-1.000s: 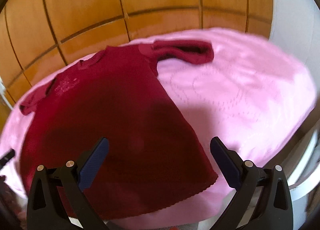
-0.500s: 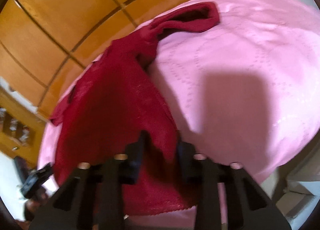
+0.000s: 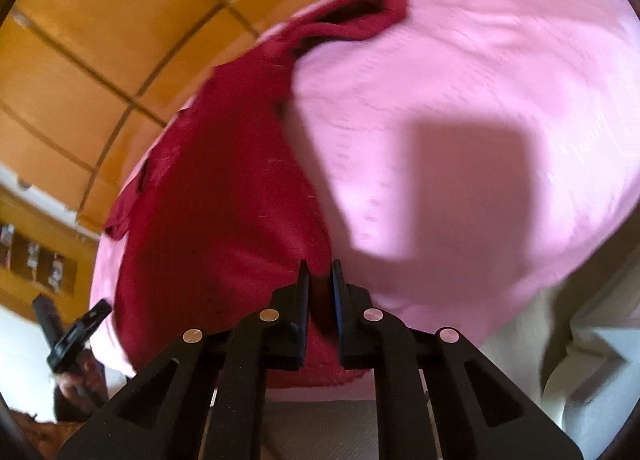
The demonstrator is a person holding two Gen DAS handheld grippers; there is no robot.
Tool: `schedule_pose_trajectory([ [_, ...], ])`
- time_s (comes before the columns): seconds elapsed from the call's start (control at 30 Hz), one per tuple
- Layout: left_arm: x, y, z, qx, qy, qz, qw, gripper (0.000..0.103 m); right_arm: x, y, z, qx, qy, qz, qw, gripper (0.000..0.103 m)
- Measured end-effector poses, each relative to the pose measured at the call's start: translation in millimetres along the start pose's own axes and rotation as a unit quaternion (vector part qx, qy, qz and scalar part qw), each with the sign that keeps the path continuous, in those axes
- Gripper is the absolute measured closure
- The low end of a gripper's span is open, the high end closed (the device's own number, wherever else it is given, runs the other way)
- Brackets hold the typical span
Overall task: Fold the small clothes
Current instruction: 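Grasp the shirt's side edge with the right tool and lift it, then fold the held side and sleeve over the shirt body with the right tool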
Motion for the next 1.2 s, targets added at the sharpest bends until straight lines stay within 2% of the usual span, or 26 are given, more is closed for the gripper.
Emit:
schedule_pose_trajectory([
  [0.07,0.3,-0.4,-8.2,0.004,-0.007,-0.002,1.0000,0.019,0.6,-3.0,-1.8,0.002,-0.011,0.003,1.000,0.080],
  [0.1,-1.1,-0.1,-14.0,0.004,-0.012,-0.012,0.9999,0.012,3.9,-4.4,-6.5,0.006,-0.023,0.017,1.000,0.059],
  [0.13,-2.3,0.3,-18.4,0.005,-0.016,-0.021,0.9996,0.008,8.5,-6.2,-12.3,0.007,-0.036,0.025,0.999,0.047],
  [0.2,-6.6,-0.8,-27.9,0.001,-0.023,-0.033,0.9992,0.007,24.3,-3.5,-34.3,0.012,-0.087,0.024,0.996,0.046],
  [0.27,-16.5,-5.3,-38.1,-0.010,-0.027,-0.047,0.9985,0.005,31.7,3.1,-57.8,0.026,-0.120,0.030,0.992,0.046],
  [0.33,-29.7,-8.9,-48.7,-0.021,-0.032,-0.076,0.9964,0.003,30.5,11.7,-81.4,0.049,-0.140,0.047,0.988,0.046],
  [0.53,-75.6,-19.7,-81.1,-0.057,-0.022,-0.145,0.9875,0.002,-10.1,45.7,-145.8,0.109,-0.157,0.074,0.979,0.046],
  [0.63,-91.7,-15.2,-97.3,-0.076,-0.031,-0.190,0.9783,0.002,-38.5,63.8,-176.5,0.127,-0.153,0.093,0.976,0.046],
  [0.7,-101.9,-6.9,-105.3,-0.089,-0.035,-0.230,0.9685,0.002,-55.3,72.8,-192.2,0.137,-0.148,0.094,0.975,0.046],
  [0.77,-112.9,2.3,-105.8,-0.090,-0.021,-0.250,0.9638,0.002,-74.2,83.0,-210.3,0.157,-0.143,0.118,0.970,0.046],
  [0.8,-120.6,7.6,-103.0,-0.080,-0.004,-0.248,0.9654,0.002,-81.9,85.9,-218.6,0.164,-0.141,0.129,0.968,0.046],
  [0.93,-122.2,11.6,-100.8,-0.063,-0.012,-0.229,0.9712,0.002,-115.4,88.9,-246.5,0.173,-0.126,0.163,0.963,0.046],
  [1.1,-126.7,19.1,-97.8,-0.027,-0.006,-0.196,0.9802,0.002,-143.0,80.9,-261.9,0.184,-0.110,0.206,0.955,0.046],
  [1.2,-127.7,19.0,-98.5,-0.028,-0.006,-0.198,0.9799,0.002,-150.0,66.5,-268.9,0.168,-0.109,0.225,0.953,0.046],
])
Point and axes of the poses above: each gripper's, at about its wrist camera, not at the fingertips, and x roughly against the way its jaws point, y to its left, z to its underside, the point moved 9 cm from there along -x, roughly the way its jaws point, and after that the axes turned 1 degree about -x, right-handed, at the moved point
